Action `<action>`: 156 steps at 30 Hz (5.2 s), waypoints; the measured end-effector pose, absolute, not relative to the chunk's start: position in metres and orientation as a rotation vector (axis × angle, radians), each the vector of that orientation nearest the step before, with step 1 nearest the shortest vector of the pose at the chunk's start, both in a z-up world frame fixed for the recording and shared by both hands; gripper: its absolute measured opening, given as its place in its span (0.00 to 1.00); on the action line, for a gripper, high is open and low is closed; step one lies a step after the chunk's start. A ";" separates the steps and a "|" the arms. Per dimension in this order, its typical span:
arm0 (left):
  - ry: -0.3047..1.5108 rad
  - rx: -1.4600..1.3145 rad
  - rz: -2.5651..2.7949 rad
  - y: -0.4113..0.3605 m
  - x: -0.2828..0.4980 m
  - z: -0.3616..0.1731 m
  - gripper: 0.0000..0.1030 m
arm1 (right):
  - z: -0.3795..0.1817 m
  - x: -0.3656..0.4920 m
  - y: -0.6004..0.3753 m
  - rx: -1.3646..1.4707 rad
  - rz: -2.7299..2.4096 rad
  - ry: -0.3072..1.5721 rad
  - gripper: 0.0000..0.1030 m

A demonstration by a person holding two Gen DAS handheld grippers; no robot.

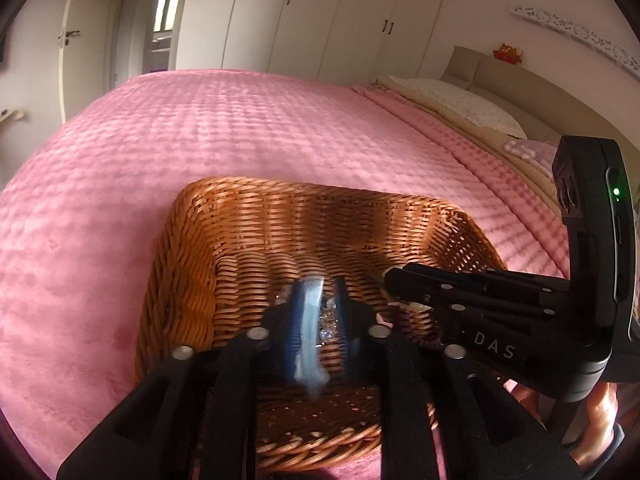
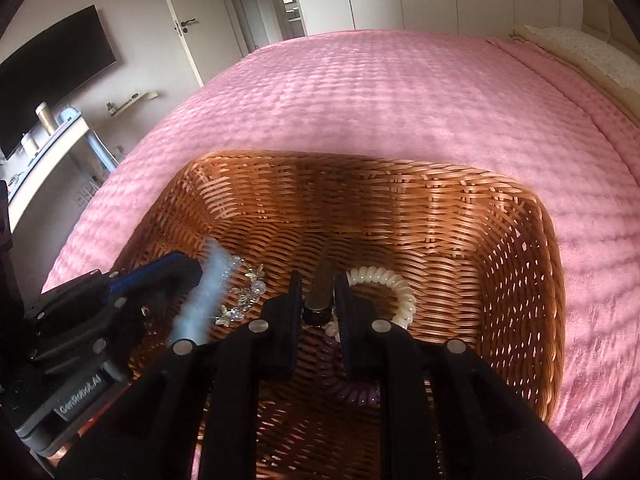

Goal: Organize jewelry
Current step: 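Carry both clips into the wicker basket and open both tools, then move both tools back to the black watch and red bracelet, then grasp the black watch with the left tool while the right tool grasps the red string bracelet, then carry the watch and bracelet into the wicker basket and open both tools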

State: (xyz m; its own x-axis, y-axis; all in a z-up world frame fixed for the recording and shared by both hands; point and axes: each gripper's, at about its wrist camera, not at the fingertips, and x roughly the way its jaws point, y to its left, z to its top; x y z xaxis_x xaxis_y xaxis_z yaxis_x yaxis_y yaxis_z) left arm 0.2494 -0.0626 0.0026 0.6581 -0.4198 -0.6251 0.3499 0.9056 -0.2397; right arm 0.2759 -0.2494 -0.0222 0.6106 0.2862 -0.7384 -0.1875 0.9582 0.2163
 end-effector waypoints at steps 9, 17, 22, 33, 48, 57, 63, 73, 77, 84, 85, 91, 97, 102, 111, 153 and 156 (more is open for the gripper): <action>0.665 -0.165 -0.449 -0.041 0.205 0.035 0.28 | 0.020 0.215 -0.259 0.119 0.301 0.794 0.29; 0.610 -0.185 -0.453 -0.012 0.130 0.061 0.35 | 0.042 0.126 -0.272 0.109 0.313 0.739 0.29; 0.611 -0.185 -0.438 0.001 0.088 0.060 0.35 | 0.023 0.084 -0.278 0.090 0.283 0.771 0.29; 0.699 -0.197 -0.427 0.010 0.054 0.014 0.37 | -0.047 0.059 -0.292 0.051 0.246 0.889 0.29; 0.783 -0.049 -0.428 -0.038 0.100 -0.015 0.44 | -0.074 0.063 -0.280 -0.038 0.248 0.906 0.26; 0.827 -0.021 -0.386 -0.053 0.119 -0.036 0.42 | -0.071 0.064 -0.258 -0.160 0.200 0.851 0.03; 0.829 -0.032 -0.376 -0.052 0.122 -0.039 0.27 | -0.049 0.070 -0.274 -0.055 0.169 0.782 0.03; 0.829 -0.067 -0.391 -0.046 0.121 -0.043 0.15 | -0.067 0.086 -0.323 0.119 0.121 0.896 0.04; 0.821 -0.101 -0.413 -0.040 0.120 -0.042 0.15 | -0.061 0.083 -0.329 0.147 0.115 0.866 0.45; 0.812 -0.104 -0.419 -0.039 0.120 -0.042 0.17 | -0.070 0.094 -0.307 0.048 0.117 0.897 0.27; 0.811 -0.098 -0.416 -0.040 0.119 -0.042 0.17 | -0.074 0.096 -0.302 0.019 0.111 0.908 0.25; 0.797 -0.055 -0.393 -0.046 0.116 -0.042 0.13 | -0.073 0.086 -0.280 -0.114 0.098 0.868 0.03; 0.740 -0.056 -0.383 -0.044 0.107 -0.034 0.12 | -0.047 0.073 -0.284 -0.055 0.135 0.758 0.03; 0.658 -0.090 -0.388 -0.036 0.092 -0.014 0.12 | -0.013 0.057 -0.279 -0.002 0.152 0.635 0.03; 0.502 -0.092 -0.431 -0.036 0.098 0.071 0.12 | 0.062 0.092 -0.284 0.069 0.146 0.525 0.03; 0.608 -0.114 -0.447 -0.063 0.203 0.042 0.30 | 0.019 0.230 -0.282 0.088 0.121 0.779 0.25; 0.584 -0.121 -0.465 -0.055 0.175 0.052 0.30 | 0.034 0.198 -0.286 0.080 0.135 0.748 0.25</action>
State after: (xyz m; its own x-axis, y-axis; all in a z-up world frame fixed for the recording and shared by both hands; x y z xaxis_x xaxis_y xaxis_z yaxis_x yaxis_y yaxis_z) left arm 0.1745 -0.0550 0.0522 0.7343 -0.4557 -0.5031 0.3881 0.8899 -0.2396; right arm 0.1977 -0.2859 0.0342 0.7249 0.1511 -0.6721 -0.0940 0.9882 0.1208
